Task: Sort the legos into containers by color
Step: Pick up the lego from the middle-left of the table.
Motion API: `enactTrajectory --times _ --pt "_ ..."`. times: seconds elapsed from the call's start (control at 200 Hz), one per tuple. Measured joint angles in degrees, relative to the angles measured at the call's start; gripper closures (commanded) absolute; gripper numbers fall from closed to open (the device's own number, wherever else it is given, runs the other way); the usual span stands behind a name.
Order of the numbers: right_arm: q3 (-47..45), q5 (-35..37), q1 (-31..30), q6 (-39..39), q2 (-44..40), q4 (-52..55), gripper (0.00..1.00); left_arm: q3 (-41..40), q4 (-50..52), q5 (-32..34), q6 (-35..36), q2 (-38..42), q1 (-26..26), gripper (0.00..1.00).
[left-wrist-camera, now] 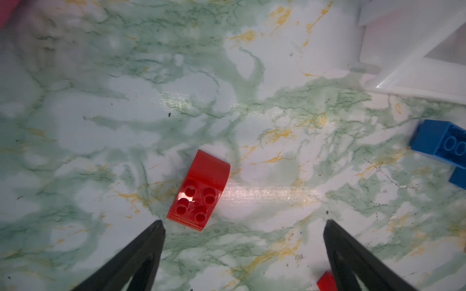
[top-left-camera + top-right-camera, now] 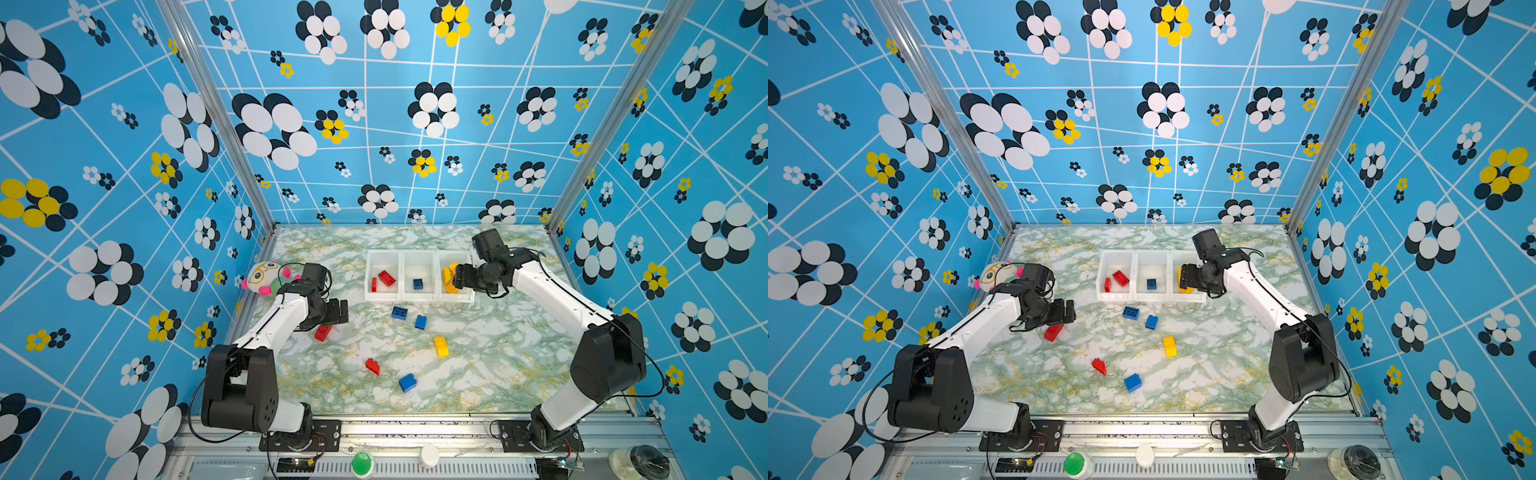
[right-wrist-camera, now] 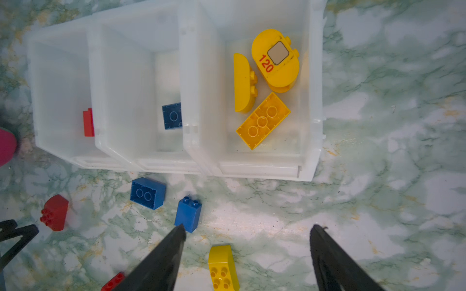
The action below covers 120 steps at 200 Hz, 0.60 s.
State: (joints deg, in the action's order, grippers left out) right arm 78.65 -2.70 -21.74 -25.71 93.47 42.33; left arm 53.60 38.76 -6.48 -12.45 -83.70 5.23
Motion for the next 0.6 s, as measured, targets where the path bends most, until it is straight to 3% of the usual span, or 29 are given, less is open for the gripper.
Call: enactTrajectory --times 0.405,0.6 --pt "-2.3 -0.7 0.0 -1.1 -3.0 -0.8 0.19 0.6 -1.1 -0.6 2.0 -8.2 -1.9 0.06" --pt "-2.3 -0.7 0.0 -1.4 -3.4 -0.8 0.18 0.6 -1.0 -0.2 2.1 -9.5 -2.5 0.17"
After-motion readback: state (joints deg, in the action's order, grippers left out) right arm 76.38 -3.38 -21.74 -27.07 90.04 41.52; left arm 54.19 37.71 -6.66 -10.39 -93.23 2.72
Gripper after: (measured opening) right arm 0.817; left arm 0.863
